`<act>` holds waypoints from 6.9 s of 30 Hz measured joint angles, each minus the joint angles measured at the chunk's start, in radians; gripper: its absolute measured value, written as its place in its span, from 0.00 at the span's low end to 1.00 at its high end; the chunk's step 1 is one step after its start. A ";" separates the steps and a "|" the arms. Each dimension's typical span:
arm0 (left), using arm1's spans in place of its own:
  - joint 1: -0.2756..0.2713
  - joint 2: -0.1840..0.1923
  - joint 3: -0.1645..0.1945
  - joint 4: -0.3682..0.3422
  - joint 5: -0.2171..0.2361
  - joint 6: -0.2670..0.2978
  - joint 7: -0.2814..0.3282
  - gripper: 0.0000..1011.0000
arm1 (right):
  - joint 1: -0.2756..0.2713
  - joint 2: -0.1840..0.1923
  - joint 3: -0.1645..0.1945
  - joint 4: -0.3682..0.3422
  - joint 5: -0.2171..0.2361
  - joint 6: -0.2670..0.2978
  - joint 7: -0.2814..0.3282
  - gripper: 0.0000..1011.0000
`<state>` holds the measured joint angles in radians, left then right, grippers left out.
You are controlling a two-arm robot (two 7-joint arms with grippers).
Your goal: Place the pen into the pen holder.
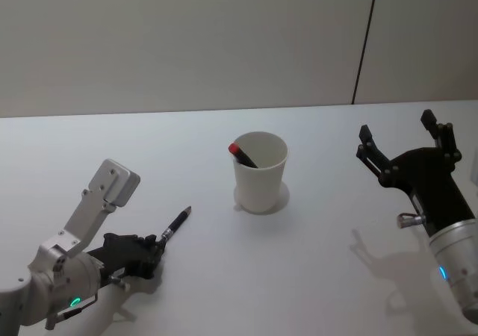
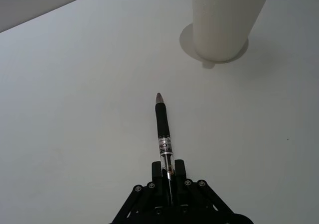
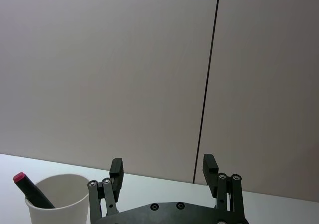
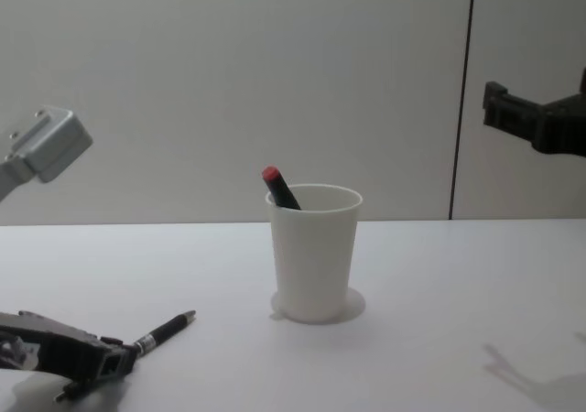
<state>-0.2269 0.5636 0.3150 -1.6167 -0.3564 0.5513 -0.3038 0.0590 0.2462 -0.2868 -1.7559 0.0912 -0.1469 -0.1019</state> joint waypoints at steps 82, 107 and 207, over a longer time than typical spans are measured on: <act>-0.097 -0.156 -0.013 0.165 -0.295 -0.868 -0.430 0.15 | 0.000 0.000 0.000 0.000 0.000 0.000 0.000 0.99; -0.157 -0.188 0.006 0.288 -0.284 -0.977 -0.683 0.15 | 0.000 0.000 0.000 0.000 0.000 0.000 0.002 0.99; -0.166 -0.193 0.008 0.307 -0.282 -0.993 -0.721 0.15 | 0.208 -0.092 -0.052 0.235 0.702 0.164 0.820 0.38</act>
<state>-0.3930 0.3707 0.3230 -1.3101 -0.6386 -0.4421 -1.0249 0.2669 0.1539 -0.3391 -1.5205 0.7929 0.0167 0.7180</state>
